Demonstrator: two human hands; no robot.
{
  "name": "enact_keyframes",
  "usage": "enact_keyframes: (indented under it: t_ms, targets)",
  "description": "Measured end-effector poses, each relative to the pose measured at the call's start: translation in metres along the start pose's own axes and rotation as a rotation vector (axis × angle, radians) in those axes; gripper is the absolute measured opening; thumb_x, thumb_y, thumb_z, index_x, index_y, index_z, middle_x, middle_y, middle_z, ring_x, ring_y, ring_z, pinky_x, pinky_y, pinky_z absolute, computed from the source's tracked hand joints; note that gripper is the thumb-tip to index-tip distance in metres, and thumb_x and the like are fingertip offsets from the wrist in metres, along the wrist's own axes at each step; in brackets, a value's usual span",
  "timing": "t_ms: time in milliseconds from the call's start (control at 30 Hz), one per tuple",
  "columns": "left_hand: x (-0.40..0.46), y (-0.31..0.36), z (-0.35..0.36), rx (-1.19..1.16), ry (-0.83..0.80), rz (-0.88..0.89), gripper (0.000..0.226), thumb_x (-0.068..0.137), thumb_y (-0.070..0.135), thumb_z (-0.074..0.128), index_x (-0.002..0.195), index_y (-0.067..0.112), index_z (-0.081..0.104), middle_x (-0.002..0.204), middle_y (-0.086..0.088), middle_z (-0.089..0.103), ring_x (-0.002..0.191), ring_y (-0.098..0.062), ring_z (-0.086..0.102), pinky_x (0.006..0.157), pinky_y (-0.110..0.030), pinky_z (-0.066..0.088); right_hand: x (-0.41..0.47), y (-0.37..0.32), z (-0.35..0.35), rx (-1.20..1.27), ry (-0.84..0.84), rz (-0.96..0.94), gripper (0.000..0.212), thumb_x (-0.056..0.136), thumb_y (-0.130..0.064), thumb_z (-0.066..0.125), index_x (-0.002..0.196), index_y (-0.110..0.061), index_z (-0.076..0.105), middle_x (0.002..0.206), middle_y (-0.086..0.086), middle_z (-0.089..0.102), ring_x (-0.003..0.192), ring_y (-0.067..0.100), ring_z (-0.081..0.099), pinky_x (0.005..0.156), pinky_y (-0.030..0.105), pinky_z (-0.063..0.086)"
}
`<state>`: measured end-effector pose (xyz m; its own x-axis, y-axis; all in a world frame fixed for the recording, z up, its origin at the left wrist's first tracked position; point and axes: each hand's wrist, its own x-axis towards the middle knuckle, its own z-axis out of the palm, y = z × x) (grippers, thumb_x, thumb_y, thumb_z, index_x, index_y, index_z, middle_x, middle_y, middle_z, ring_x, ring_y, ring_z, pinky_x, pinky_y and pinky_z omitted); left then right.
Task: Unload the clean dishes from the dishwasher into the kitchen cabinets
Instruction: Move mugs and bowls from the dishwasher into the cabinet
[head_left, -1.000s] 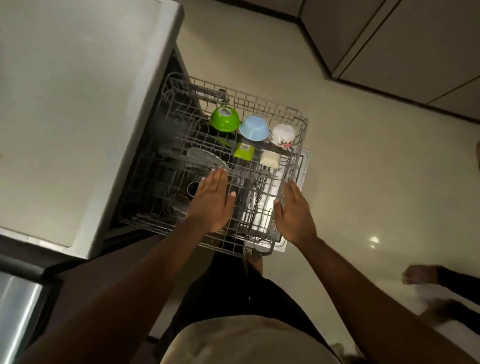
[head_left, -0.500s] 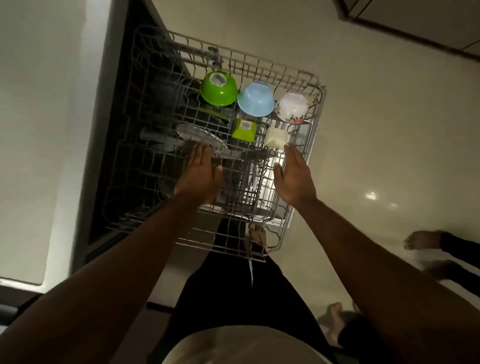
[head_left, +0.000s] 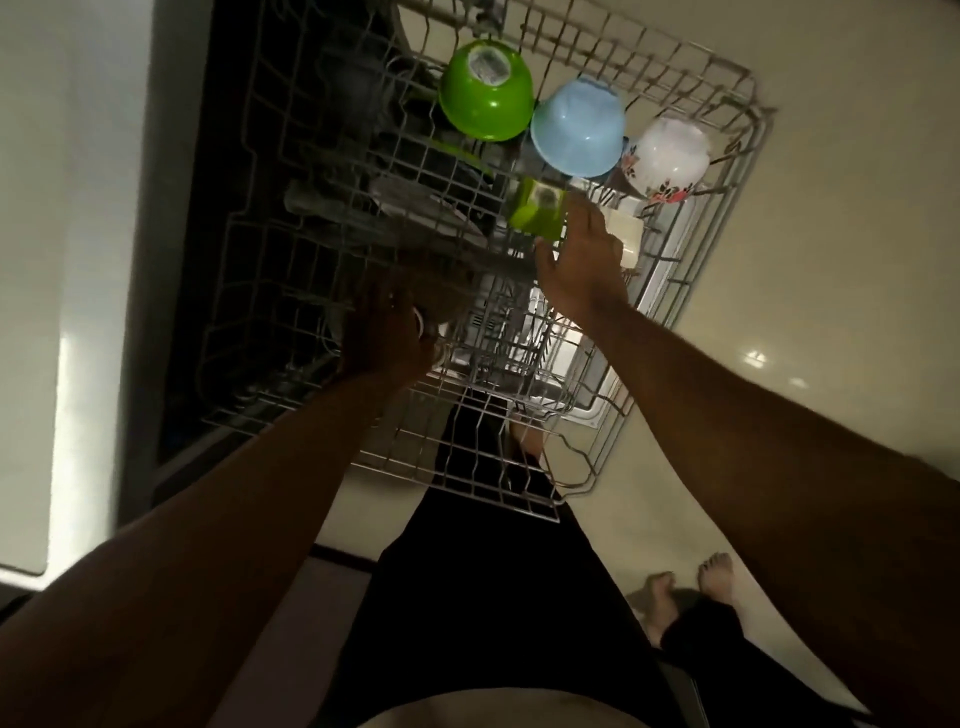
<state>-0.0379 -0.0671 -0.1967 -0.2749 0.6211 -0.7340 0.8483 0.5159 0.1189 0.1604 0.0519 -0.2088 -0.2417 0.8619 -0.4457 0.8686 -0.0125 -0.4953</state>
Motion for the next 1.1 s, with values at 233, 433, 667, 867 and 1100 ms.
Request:
enact_keyframes:
  t_ms: [233,433,667,867,1100]
  targets:
    - [0.009,-0.005,0.007,-0.037,-0.026,0.054,0.075,0.085,0.031,0.073,0.146,0.011,0.034,0.152,-0.016,0.029,0.14,-0.038,0.026,0.106,-0.052,0.039,0.041,-0.014,0.015,-0.03,-0.099,0.114,0.062,0.095,-0.039,0.053,0.146,-0.008,0.032,0.145,0.016,0.041,0.128,0.036,0.045,0.103,0.051,0.041]
    - [0.011,-0.01,0.012,-0.087,-0.084,0.041,0.086,0.08,0.024,0.08,0.149,0.011,0.03,0.153,-0.016,0.027,0.141,-0.038,0.027,0.109,-0.052,0.036,0.057,-0.028,0.02,-0.037,-0.112,0.173,0.061,0.088,-0.045,0.063,0.138,-0.015,0.043,0.136,0.01,0.051,0.112,0.034,0.058,0.091,0.045,0.052]
    - [-0.002,-0.014,0.01,-0.113,-0.065,0.042,0.082,0.08,0.02,0.079,0.148,0.012,0.034,0.151,-0.015,0.03,0.138,-0.038,0.029,0.104,-0.053,0.04,0.056,-0.039,0.006,0.053,-0.029,0.176,0.035,0.089,-0.015,0.059,0.125,-0.014,0.056,0.12,0.012,0.064,0.111,0.029,0.06,0.087,0.034,0.047]
    - [-0.011,-0.022,0.013,-0.162,-0.022,0.05,0.08,0.079,0.019,0.078,0.147,0.014,0.036,0.15,-0.013,0.031,0.137,-0.036,0.03,0.102,-0.052,0.042,0.05,-0.044,0.016,0.078,-0.109,0.204,0.053,0.087,-0.04,0.067,0.131,-0.015,0.052,0.119,0.01,0.065,0.107,0.028,0.063,0.087,0.04,0.054]
    - [-0.008,-0.025,0.022,-0.18,0.005,0.048,0.077,0.081,0.015,0.076,0.147,0.014,0.037,0.152,-0.012,0.031,0.14,-0.034,0.027,0.102,-0.05,0.042,0.068,-0.059,0.037,0.075,-0.036,0.44,0.094,0.076,-0.07,0.066,0.141,-0.009,0.034,0.139,0.011,0.051,0.126,0.029,0.05,0.101,0.041,0.046]
